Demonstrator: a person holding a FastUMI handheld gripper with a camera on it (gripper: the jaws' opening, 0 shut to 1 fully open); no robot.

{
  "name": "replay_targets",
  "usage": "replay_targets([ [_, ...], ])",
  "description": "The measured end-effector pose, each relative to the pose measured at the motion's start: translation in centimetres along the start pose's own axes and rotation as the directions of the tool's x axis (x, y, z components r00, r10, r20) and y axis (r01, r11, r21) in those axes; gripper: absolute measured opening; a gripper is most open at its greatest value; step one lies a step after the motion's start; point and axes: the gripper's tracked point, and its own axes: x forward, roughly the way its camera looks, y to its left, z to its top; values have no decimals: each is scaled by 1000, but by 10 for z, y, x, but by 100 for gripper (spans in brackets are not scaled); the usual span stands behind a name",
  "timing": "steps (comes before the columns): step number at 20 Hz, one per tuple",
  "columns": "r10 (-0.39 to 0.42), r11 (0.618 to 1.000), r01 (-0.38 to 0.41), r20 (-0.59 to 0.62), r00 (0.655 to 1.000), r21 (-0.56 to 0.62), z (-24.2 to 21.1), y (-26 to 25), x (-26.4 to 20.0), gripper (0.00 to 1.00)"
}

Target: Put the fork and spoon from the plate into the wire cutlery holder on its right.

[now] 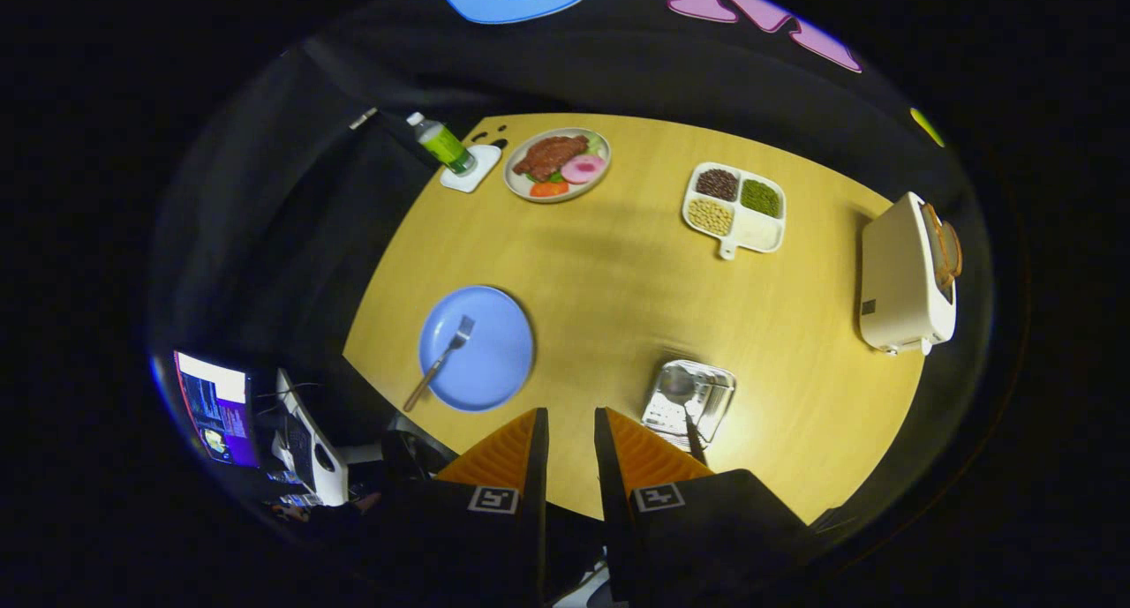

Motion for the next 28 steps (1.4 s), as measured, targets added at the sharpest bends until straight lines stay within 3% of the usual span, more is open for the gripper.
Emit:
replay_targets([
  [4, 115, 993, -115, 5, 993, 15, -10, 72, 31, 33],
  [9, 188, 978, -184, -28, 982, 95, -22, 137, 86, 33],
  [21, 47, 992, -31, -134, 990, 123, -40, 173, 230, 33],
  [28, -23, 986, 54, -194, 981, 157, -50, 167, 271, 33],
])
